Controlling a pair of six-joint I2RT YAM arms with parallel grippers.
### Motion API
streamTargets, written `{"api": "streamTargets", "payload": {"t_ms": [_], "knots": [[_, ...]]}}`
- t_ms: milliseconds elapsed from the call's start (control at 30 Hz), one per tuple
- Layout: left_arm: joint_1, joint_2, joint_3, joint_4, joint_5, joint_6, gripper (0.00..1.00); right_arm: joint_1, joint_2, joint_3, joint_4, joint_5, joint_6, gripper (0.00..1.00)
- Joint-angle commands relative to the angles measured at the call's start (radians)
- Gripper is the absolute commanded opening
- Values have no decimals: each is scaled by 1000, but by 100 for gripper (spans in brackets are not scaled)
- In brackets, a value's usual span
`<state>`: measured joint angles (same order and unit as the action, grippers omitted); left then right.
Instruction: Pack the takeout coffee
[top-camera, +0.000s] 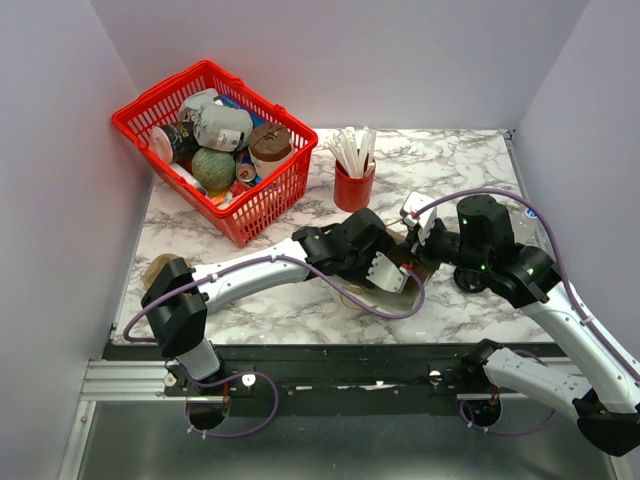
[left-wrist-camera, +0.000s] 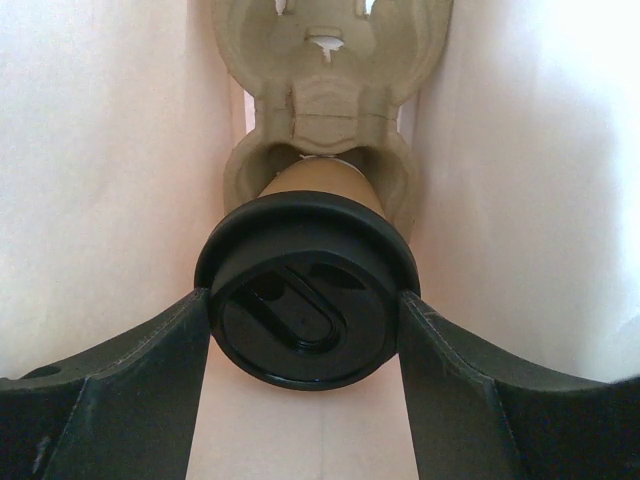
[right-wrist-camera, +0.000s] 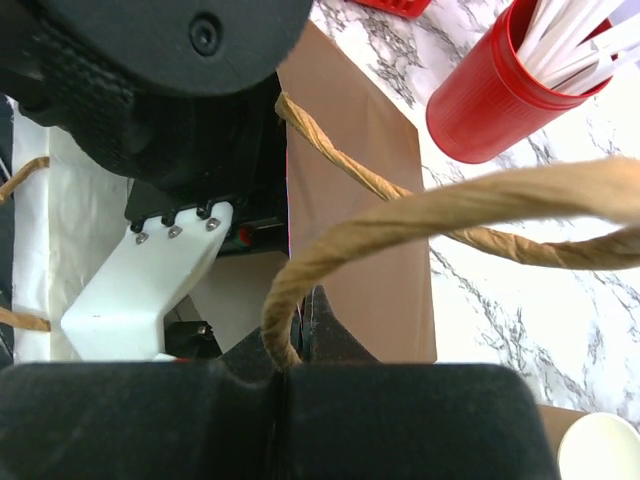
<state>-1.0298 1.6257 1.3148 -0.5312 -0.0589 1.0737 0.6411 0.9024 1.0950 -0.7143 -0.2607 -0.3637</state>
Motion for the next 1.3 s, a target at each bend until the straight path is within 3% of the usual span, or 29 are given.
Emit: {"api": "streamTargets", "payload": {"t_ms": [0, 867, 1000, 1100, 1267], "knots": [[2, 39, 24, 30, -44, -23, 0, 12, -8, 19, -36, -170, 45, 0], [56, 212, 15, 94, -30, -70, 0, -6, -2, 20, -74, -203, 39, 1], [71, 220, 67, 28, 36, -130, 25, -20, 1, 16, -77, -209, 40, 0], [71, 227, 99, -9, 48, -162, 37, -27, 4, 9, -79, -207, 37, 0], [74, 209, 103, -16, 57, -190, 47, -32, 10, 9, -83, -199, 29, 0]]}}
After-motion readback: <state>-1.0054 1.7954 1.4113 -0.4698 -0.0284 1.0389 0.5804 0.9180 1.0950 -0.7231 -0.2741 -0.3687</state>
